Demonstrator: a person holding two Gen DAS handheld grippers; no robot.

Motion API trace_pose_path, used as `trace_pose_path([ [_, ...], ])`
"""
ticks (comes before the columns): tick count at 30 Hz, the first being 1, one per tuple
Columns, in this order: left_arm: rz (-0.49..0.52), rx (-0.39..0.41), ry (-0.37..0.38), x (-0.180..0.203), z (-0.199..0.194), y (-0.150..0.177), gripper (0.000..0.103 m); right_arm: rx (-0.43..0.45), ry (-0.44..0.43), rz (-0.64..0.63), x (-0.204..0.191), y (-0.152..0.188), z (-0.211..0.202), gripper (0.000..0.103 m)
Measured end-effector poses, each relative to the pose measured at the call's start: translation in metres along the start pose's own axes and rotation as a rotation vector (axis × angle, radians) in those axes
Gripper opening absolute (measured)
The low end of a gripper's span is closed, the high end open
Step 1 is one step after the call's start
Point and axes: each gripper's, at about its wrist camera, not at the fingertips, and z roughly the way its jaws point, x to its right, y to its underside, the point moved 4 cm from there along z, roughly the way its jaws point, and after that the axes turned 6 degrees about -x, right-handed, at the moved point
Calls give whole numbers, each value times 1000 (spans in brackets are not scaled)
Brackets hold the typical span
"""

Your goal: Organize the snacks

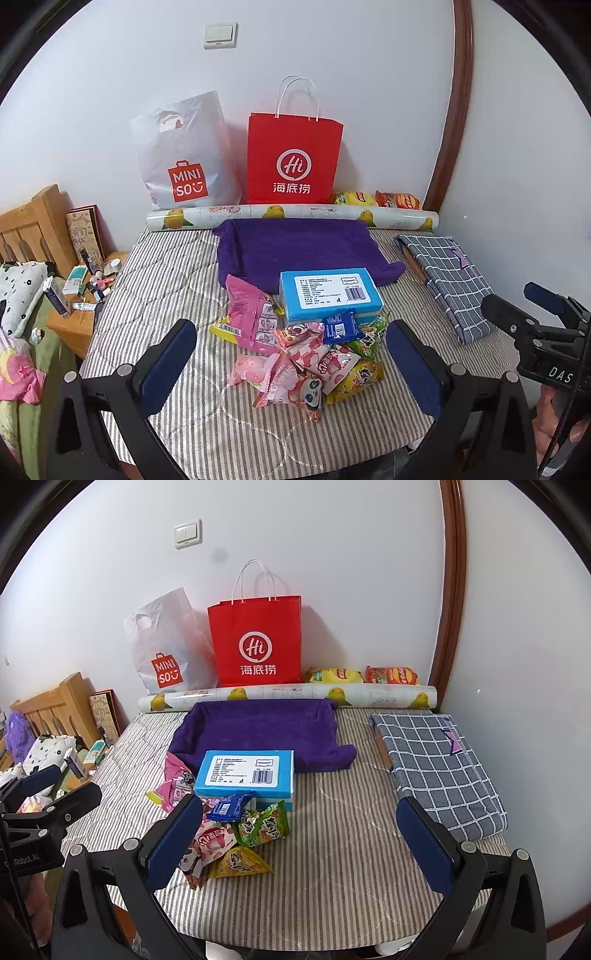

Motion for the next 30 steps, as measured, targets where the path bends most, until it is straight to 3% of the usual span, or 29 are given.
trace_pose_path([
  [22,-26,9,13,-16,14,-4,103,25,-8,14,0,-4,6,103],
  [30,-57,-40,-20,-37,42,2,103,-47,-31,10,-5,8,42,103],
])
